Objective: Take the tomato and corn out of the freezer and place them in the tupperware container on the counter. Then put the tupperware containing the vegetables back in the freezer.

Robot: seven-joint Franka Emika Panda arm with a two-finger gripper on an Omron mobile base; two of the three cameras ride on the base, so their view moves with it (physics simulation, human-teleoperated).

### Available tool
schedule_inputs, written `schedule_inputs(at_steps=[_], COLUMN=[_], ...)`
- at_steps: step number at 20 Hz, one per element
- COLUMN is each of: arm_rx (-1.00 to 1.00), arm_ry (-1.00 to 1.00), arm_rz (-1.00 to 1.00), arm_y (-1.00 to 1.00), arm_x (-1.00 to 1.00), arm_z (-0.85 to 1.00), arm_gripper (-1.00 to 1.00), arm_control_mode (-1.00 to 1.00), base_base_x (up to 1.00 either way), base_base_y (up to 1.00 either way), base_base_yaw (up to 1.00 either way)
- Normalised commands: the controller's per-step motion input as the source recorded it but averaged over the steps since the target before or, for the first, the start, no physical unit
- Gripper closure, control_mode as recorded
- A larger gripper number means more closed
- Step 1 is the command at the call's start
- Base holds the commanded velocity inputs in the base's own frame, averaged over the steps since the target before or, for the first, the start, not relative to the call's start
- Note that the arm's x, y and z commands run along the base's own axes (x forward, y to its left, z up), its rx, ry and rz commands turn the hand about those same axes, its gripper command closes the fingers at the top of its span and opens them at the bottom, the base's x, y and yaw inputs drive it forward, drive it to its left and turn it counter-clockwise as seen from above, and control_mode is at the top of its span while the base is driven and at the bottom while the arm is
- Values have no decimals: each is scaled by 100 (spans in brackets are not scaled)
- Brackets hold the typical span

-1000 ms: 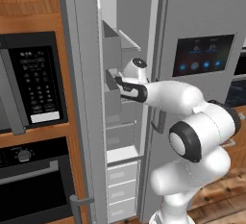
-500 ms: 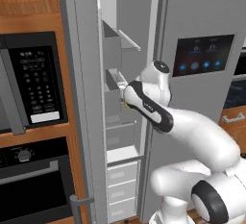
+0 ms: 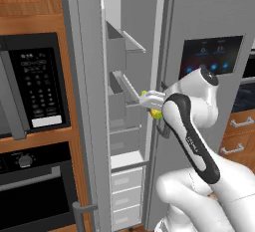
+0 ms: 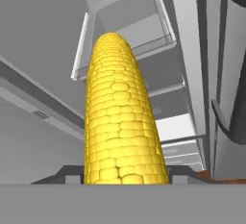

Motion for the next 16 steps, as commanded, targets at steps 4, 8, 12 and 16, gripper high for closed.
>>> schedule_inputs(at_steps=[4, 8, 12, 16], arm_rx=[3, 1, 0, 0], arm_ry=[-2, 0, 0, 0], arm_rz=[0, 0, 0, 0], arm_y=[-30, -19, -32, -27], arm_x=[-100, -100, -100, -75], arm_z=[89, 55, 14, 0], arm_gripper=[100, 100, 100, 100], arm_control_mode=[-100, -100, -100, 100], base_base_x=[0, 0, 0, -25], base_base_y=[0, 0, 0, -11], base_base_yaw=[0, 0, 0, 0])
